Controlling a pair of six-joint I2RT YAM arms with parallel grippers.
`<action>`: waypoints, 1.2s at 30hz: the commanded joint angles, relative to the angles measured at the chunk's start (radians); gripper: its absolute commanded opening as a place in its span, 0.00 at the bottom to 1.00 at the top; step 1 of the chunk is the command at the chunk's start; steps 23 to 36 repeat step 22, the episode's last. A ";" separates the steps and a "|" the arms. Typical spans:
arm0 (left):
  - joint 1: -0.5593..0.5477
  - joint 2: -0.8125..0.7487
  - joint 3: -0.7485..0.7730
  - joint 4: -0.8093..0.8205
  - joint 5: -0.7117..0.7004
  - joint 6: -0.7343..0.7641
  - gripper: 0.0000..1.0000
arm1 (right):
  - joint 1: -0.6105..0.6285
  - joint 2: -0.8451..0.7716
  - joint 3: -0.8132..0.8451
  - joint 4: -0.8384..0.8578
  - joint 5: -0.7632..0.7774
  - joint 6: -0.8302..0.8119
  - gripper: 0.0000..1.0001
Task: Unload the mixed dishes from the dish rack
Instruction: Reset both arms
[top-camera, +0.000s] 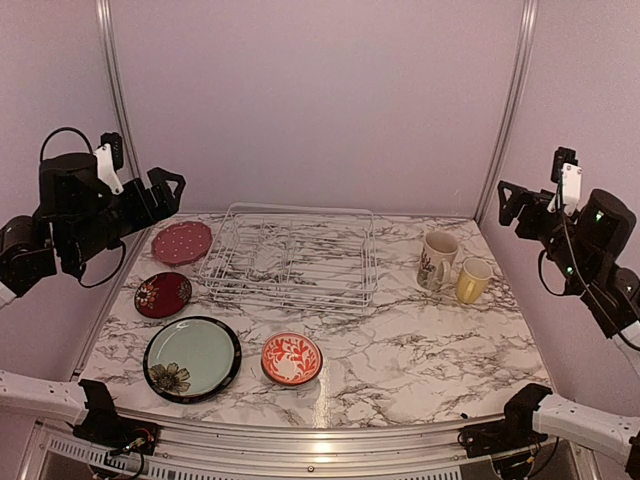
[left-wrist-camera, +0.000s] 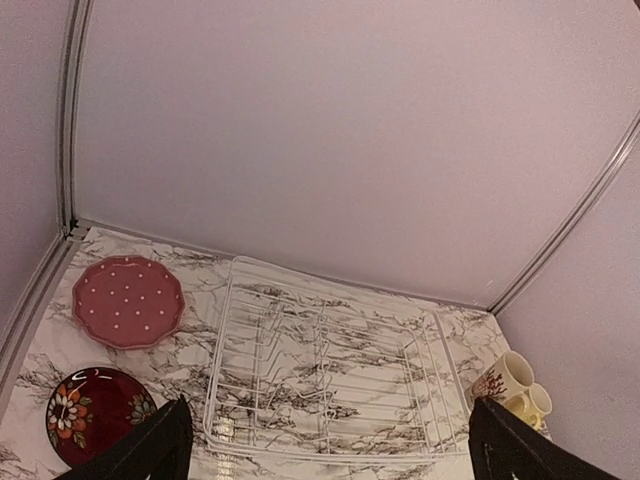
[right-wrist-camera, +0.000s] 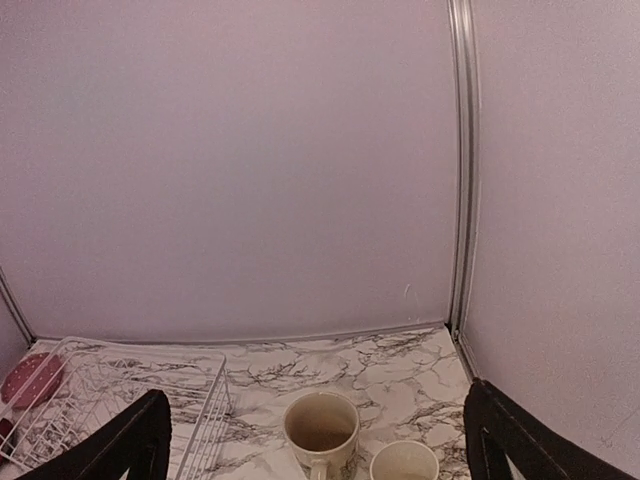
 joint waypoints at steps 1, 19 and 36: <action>0.037 -0.134 -0.089 0.253 -0.078 0.157 0.99 | -0.005 -0.070 0.017 -0.078 0.081 0.006 0.99; 0.040 -0.313 -0.141 0.322 -0.099 0.170 0.99 | -0.005 -0.157 0.065 -0.117 -0.004 0.003 0.98; 0.038 -0.315 -0.157 0.322 -0.096 0.159 0.99 | -0.005 -0.166 0.051 -0.112 -0.009 0.003 0.99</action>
